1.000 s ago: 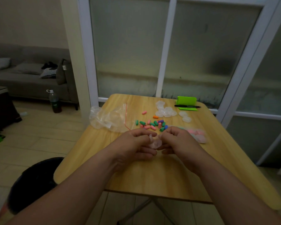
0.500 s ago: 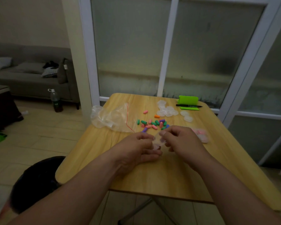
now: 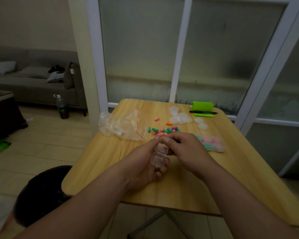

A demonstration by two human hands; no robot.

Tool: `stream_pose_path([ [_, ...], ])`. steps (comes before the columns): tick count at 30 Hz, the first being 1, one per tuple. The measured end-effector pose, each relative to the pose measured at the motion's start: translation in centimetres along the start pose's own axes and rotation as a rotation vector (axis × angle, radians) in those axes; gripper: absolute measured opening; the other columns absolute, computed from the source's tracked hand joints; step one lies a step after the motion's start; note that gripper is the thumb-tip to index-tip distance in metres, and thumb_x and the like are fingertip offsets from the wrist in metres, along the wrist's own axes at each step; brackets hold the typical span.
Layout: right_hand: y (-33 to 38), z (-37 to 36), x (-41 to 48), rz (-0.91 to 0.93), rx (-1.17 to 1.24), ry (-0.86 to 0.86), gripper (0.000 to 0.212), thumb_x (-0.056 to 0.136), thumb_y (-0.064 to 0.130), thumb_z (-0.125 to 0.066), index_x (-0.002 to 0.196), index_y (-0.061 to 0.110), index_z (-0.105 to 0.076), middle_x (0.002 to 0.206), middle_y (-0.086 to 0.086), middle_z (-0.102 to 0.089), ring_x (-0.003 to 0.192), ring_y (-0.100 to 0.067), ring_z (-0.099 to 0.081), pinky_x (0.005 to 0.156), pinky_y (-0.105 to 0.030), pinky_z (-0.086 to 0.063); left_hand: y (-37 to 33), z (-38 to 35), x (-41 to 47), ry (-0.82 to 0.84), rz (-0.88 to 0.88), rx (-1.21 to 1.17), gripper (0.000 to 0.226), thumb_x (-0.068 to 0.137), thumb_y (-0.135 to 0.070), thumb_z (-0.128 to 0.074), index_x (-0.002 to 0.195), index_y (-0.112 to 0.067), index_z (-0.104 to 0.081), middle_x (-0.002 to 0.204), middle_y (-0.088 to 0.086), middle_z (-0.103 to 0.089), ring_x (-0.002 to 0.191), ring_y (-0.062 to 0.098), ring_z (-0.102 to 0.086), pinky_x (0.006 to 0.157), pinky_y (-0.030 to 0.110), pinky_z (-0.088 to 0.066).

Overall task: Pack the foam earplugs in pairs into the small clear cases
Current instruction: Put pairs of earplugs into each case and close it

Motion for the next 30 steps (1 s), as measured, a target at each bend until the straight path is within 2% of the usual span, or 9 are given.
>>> stream_pose_path([
  [4, 0.4, -0.4, 0.1, 0.007, 0.032, 0.046, 0.018, 0.105, 0.026, -0.064, 0.103, 0.023, -0.082, 0.093, 0.003, -0.079, 0.087, -0.01, -0.073, 0.073, -0.02, -0.057, -0.1, 0.6, -0.1, -0.061, -0.008, -0.017, 0.055, 0.104, -0.062, -0.043, 0.106, -0.013, -0.07, 0.073, 0.005, -0.057, 0.058, 0.015, -0.051, 0.052, 0.026, -0.036],
  [7, -0.3, 1.3, 0.9, -0.026, -0.067, -0.078, 0.024, 0.104, 0.038, -0.063, 0.099, 0.024, -0.081, 0.09, 0.003, -0.076, 0.085, -0.014, -0.067, 0.078, -0.039, -0.055, -0.7, 1.7, -0.1, -0.186, -0.037, -0.079, 0.052, 0.104, -0.058, -0.041, 0.104, -0.013, -0.066, 0.066, 0.002, -0.055, 0.053, 0.015, -0.048, 0.047, 0.024, -0.031],
  [10, -2.1, 3.8, 2.4, -0.088, -0.156, -0.241, 0.016, 0.101, 0.036, -0.067, 0.094, 0.026, -0.078, 0.087, 0.005, -0.072, 0.087, -0.02, -0.068, 0.083, -0.05, -0.06, -1.1, 3.3, 0.0, -0.33, -0.074, -0.215, 0.049, 0.104, -0.055, -0.042, 0.099, -0.012, -0.065, 0.061, 0.001, -0.054, 0.048, 0.015, -0.044, 0.044, 0.022, -0.027],
  [11, -2.6, 4.1, 3.0, -0.099, -0.217, -0.261, 0.013, 0.099, 0.035, -0.068, 0.092, 0.027, -0.076, 0.087, 0.006, -0.071, 0.087, -0.023, -0.069, 0.081, -0.05, -0.06, -1.3, 3.7, 0.1, -0.355, -0.089, -0.257, 0.049, 0.104, -0.055, -0.042, 0.098, -0.012, -0.065, 0.06, 0.002, -0.055, 0.047, 0.015, -0.044, 0.045, 0.023, -0.028],
  [14, -2.2, 3.5, 4.9, -0.048, -0.526, -0.25, 0.004, 0.095, 0.028, -0.071, 0.093, 0.031, -0.073, 0.098, 0.008, -0.073, 0.092, -0.016, -0.067, 0.072, -0.031, -0.051, -1.5, 3.9, 0.2, -0.386, -0.112, -0.32, 0.048, 0.104, -0.053, -0.045, 0.097, -0.011, -0.066, 0.065, 0.006, -0.061, 0.05, 0.016, -0.047, 0.049, 0.026, -0.033],
  [17, -1.5, 2.2, 6.6, -0.005, -0.767, -0.205, 0.011, 0.096, 0.028, -0.068, 0.104, 0.029, -0.075, 0.109, 0.007, -0.072, 0.1, -0.016, -0.066, 0.081, -0.037, -0.056, -1.5, 4.1, 0.4, -0.387, -0.117, -0.336, 0.047, 0.104, -0.05, -0.046, 0.101, -0.009, -0.069, 0.08, 0.01, -0.066, 0.057, 0.018, -0.054, 0.05, 0.026, -0.043],
  [19, -1.1, 1.4, 7.6, 0.004, -0.898, -0.178, 0.015, 0.095, 0.031, -0.067, 0.106, 0.027, -0.077, 0.111, 0.002, -0.072, 0.102, -0.021, -0.067, 0.08, -0.038, -0.057, -1.6, 4.4, 0.4, -0.375, -0.118, -0.356, 0.047, 0.104, -0.049, -0.046, 0.104, -0.008, -0.07, 0.085, 0.011, -0.067, 0.059, 0.019, -0.056, 0.05, 0.026, -0.047],
  [24, -1.7, 0.3, 8.8, -0.056, -1.096, -0.134, 0.019, 0.095, 0.039, -0.067, 0.098, 0.026, -0.079, 0.103, 0.0, -0.074, 0.096, -0.024, -0.069, 0.072, -0.033, -0.053, -1.9, 5.3, 0.7, -0.373, -0.118, -0.361, 0.046, 0.102, -0.048, -0.046, 0.109, -0.009, -0.069, 0.07, 0.005, -0.065, 0.052, 0.016, -0.052, 0.047, 0.023, -0.044],
  [30, -2.8, 0.2, 9.2, -0.119, -1.166, -0.182, 0.021, 0.097, 0.04, -0.064, 0.099, 0.025, -0.079, 0.102, 0.0, -0.073, 0.097, -0.026, -0.07, 0.07, -0.032, -0.049, -2.1, 5.9, 0.6, -0.389, -0.113, -0.373, 0.051, 0.103, -0.047, -0.045, 0.116, -0.005, -0.07, 0.071, 0.006, -0.067, 0.053, 0.016, -0.052, 0.047, 0.022, -0.043],
])
Point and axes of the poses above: each hand's wrist, its own x-axis towards the middle knuckle, its own z-axis out of the back of the hand, y = z × x, the point moved 8 cm from there along x, towards the middle knuckle
